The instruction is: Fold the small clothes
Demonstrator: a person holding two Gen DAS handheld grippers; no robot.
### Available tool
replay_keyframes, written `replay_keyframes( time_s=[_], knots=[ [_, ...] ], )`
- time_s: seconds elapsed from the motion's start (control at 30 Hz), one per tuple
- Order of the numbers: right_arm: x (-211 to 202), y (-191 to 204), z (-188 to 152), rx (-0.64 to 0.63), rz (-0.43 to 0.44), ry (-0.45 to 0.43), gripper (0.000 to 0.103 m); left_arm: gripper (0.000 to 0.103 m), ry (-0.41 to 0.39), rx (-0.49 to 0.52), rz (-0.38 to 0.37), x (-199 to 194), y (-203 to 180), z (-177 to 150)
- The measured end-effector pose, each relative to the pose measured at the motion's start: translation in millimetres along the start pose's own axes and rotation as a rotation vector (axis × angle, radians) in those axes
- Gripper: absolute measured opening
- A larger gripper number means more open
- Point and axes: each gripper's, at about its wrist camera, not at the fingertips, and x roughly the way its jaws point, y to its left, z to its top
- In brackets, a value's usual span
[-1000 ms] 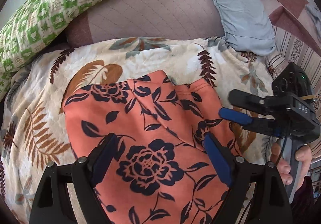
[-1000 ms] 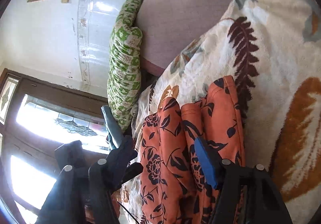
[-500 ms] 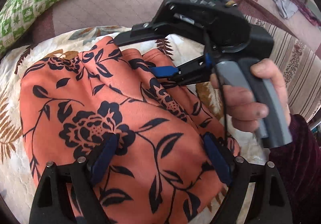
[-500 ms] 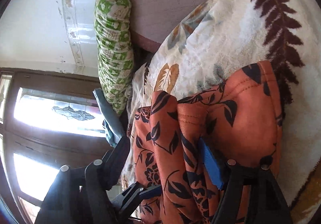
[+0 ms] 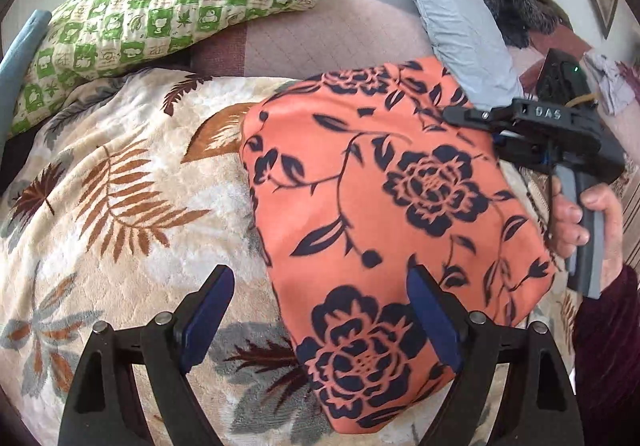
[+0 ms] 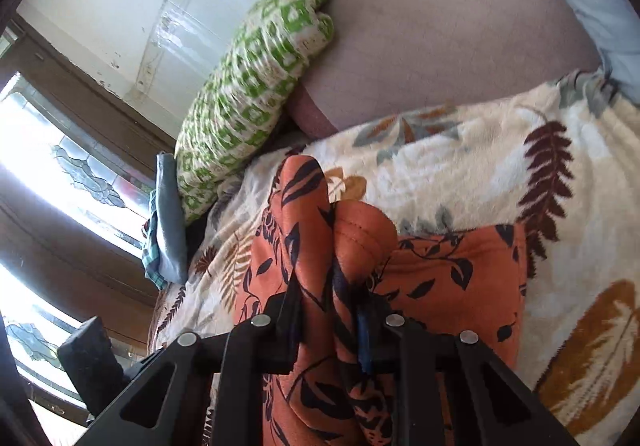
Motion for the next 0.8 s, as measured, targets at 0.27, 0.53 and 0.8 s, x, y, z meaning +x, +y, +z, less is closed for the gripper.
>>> replay_keyframes(
  time_s=[0.27,0.53,0.8],
  knots=[
    [11.1,-120.0,-31.7,0.313,-0.163,0.126,0.039,0.089,0.184,0.025,-0.010,59.4,-25.8,-27.9],
    [-61.0,-79.6,-13.3,0.242,-0.180,-0.136,0.067,0.089,0.102,0.040,0.010,21.3,-26.2,-19.6],
    [22.0,-60.3,-15.7,0.209,-0.023,0.027,0.036,0.089,0.127,0.043,0.017,53.7,-34.3,-3.6]
  ],
)
